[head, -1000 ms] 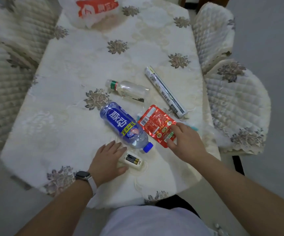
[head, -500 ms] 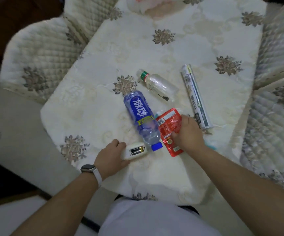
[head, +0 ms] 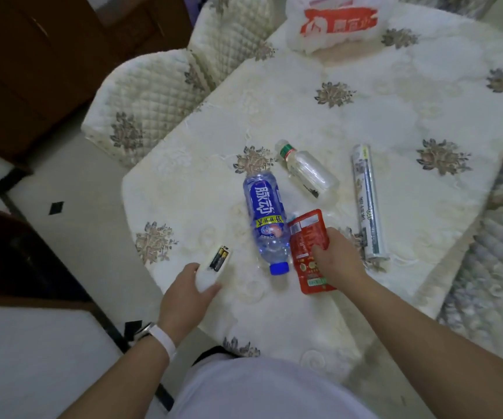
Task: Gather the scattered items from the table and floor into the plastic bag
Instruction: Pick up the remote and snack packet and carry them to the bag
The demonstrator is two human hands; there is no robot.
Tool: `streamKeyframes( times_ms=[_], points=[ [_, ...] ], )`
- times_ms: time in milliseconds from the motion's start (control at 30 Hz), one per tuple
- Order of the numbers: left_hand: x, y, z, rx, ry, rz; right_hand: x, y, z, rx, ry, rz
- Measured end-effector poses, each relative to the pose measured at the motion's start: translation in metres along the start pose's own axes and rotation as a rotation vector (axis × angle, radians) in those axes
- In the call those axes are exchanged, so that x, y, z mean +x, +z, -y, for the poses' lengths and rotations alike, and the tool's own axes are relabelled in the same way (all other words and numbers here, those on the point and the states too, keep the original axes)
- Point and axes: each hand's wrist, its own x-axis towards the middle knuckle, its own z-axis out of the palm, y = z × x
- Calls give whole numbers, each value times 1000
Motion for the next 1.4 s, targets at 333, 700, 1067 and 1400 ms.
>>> streamKeyframes(
  times_ms=[333, 700, 1067, 1400],
  points=[
    [7, -26, 1, -270, -14, -34, -37, -22, 71, 201, -157, -154],
    [39, -137, 108, -740, -8, -159, -75, 113, 213, 257, -134, -5],
    [88, -250, 249, -814, -114, -322, -73, 248, 375, 143, -303, 141],
    [149, -306, 312, -813, -282, -433, -7, 328, 472, 180, -351, 311]
  ],
)
